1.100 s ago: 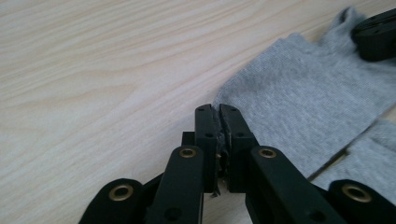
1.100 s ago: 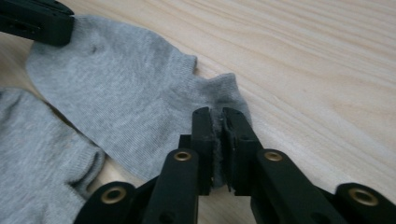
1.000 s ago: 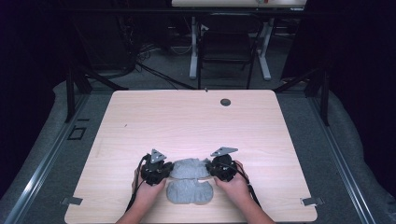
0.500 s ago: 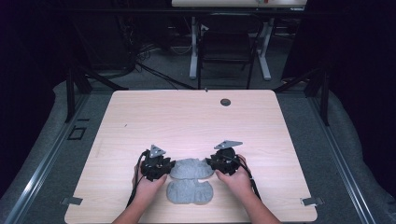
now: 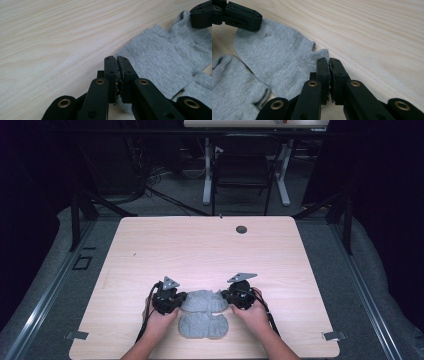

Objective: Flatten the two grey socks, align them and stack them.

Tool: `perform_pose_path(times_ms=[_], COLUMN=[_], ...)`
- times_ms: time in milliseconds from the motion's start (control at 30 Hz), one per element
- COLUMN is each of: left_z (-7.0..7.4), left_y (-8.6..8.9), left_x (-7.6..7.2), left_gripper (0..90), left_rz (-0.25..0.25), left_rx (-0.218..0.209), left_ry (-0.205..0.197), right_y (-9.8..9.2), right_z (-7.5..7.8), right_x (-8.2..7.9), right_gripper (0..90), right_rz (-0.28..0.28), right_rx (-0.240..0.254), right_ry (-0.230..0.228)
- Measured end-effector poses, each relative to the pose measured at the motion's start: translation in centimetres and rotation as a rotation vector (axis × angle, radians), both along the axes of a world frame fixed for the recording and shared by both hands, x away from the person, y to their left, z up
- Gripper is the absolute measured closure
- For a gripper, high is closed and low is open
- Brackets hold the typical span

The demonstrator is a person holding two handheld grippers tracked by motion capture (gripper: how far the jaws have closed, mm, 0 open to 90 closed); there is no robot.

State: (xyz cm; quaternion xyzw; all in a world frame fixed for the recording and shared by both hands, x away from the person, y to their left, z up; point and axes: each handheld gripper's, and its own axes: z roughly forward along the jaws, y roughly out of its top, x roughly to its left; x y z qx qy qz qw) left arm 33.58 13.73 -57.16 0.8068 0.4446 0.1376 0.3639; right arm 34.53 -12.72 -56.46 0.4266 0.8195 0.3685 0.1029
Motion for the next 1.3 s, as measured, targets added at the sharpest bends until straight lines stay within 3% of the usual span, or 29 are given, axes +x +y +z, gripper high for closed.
perform_pose_path(times_ms=[633,933,1300], left_z=[0.7,2.3,3.8], left_y=[0.4,1.0,1.5], left_x=[-0.3,-1.3,-3.2], left_gripper=[87.7,87.7,87.6], left_rz=[0.001,-0.012,-0.051], left_rx=[-0.023,-0.059,-0.065], left_ry=[-0.024,-0.062,-0.087], right_y=[-0.1,-0.2,-0.5], right_z=[1.0,2.8,4.3], right_x=[-0.2,-1.2,-3.1], right_gripper=[87.8,87.8,87.8], right_rz=[-0.002,0.009,0.05], right_rx=[0.009,0.041,0.047], right_ry=[-0.026,-0.078,-0.094])
